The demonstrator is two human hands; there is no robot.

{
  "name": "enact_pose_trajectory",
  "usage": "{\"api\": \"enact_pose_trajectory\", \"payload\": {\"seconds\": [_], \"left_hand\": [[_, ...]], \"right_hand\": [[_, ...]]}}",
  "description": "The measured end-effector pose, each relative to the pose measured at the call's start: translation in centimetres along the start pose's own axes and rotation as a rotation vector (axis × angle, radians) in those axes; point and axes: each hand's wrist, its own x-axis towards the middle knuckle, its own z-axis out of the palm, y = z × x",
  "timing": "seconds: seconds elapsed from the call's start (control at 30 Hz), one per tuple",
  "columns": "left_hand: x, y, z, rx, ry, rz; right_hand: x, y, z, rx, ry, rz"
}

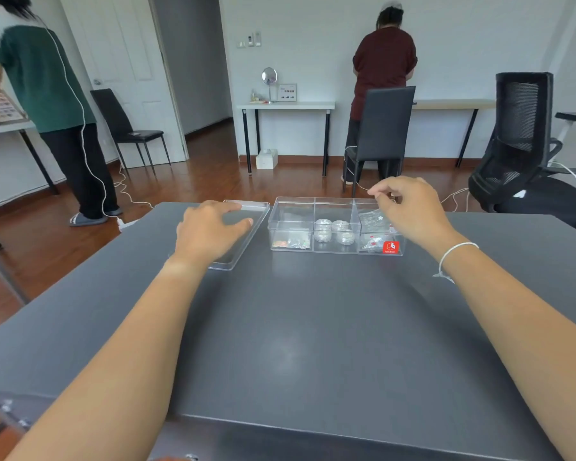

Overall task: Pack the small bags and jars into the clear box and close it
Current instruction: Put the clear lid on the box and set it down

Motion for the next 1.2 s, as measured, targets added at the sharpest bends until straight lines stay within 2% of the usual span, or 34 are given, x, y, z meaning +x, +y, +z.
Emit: {"api": "enact_pose_trajectory", "payload": {"seconds": [0.1, 0.27, 0.47, 0.7, 0.9, 1.07, 1.2], "left_hand": [[-0.4, -0.6, -0.7, 0.194, -0.14, -0.178], [-1.1, -1.4, -1.0, 0.219, -0.293, -0.284], [-1.5, -1.7, -1.4, 0.259, -0.265, -0.277], [-1.5, -2.5, -2.9, 0.031, -0.194, -0.332], [-1.9, -2.7, -4.5, -0.231, -0.172, -0.166], [-2.4, -0.4, -6.0, -0.392, -0.34, 0.065], [-2.4, 1.6, -6.2, -0.431, -0.457, 0.184]], "right_hand": [[-0.3, -0.6, 0.4, 0.006, 0.003, -0.033], [-1.0, -2.0, 0.9, 0.025, -0.019, -0.106], [-2.1, -2.7, 1.7, 0.008, -0.091, -0.143], [-2.5, -2.5, 1.4, 0.031, -0.121, -0.104], [-2.3, -2.0, 1.4, 0.09, -0.088, -0.095], [-1.7, -1.5, 1.1, 0.189, -0.013, -0.077], [-1.2, -1.0, 0.5, 0.299, 0.03, -0.019]]}}
